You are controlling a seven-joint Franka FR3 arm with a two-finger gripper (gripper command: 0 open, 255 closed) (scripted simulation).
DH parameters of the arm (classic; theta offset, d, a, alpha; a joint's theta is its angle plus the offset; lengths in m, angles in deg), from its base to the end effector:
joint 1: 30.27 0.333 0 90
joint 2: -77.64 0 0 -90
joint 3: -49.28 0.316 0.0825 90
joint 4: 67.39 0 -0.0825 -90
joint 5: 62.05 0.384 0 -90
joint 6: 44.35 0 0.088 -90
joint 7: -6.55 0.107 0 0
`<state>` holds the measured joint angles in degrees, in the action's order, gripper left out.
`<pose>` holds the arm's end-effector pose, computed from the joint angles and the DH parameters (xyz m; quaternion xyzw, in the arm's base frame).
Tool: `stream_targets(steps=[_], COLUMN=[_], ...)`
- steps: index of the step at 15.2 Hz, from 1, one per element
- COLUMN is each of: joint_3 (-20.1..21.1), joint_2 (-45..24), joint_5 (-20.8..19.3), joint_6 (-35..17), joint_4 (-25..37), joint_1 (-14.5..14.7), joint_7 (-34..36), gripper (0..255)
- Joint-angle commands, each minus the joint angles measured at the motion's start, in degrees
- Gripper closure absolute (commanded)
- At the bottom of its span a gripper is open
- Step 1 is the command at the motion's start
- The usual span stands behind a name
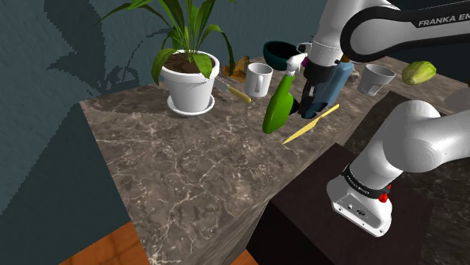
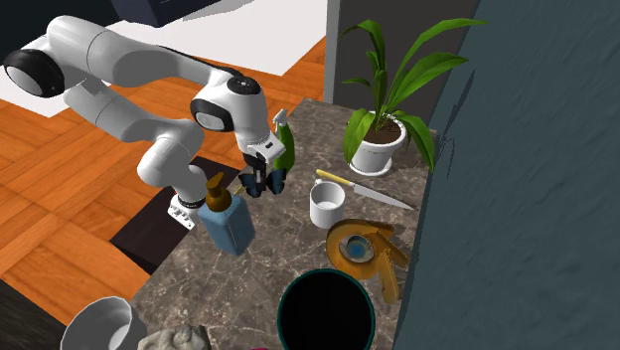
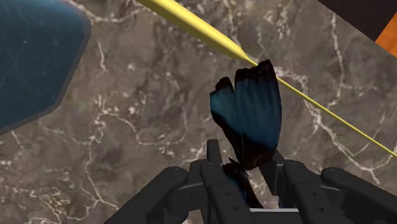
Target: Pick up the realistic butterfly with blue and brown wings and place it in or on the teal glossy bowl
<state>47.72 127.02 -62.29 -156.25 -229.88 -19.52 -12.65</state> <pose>0.2814 0.0462 0.4176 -0.9680 -0.2507 0.0099 0.0092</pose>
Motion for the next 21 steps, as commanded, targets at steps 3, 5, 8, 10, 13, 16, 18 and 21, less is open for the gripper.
stream_targets(steps=[3,5,8,10,13,16,18,21], joint_3=[0.0,0.0,0.0,0.0,0.1,0.1,0.1,0.2], joint_2=[0.0,0.0,0.0,0.5,1.0,1.3,1.5,1.6], joint_5=[0.0,0.0,0.0,0.0,0.0,0.1,0.1,0.1], joint_6=[0.0,0.0,0.0,1.8,4.4,6.9,8.5,10.8], joint_4=[0.0,0.0,0.0,1.3,3.4,5.5,7.0,9.3], joint_1=[0.0,0.0,0.0,0.0,0.0,0.0,0.1,0.1], joint_7=[0.0,0.0,0.0,0.0,0.1,0.1,0.1,0.1], gripper=[255,255,255,255,255,255,255,255])
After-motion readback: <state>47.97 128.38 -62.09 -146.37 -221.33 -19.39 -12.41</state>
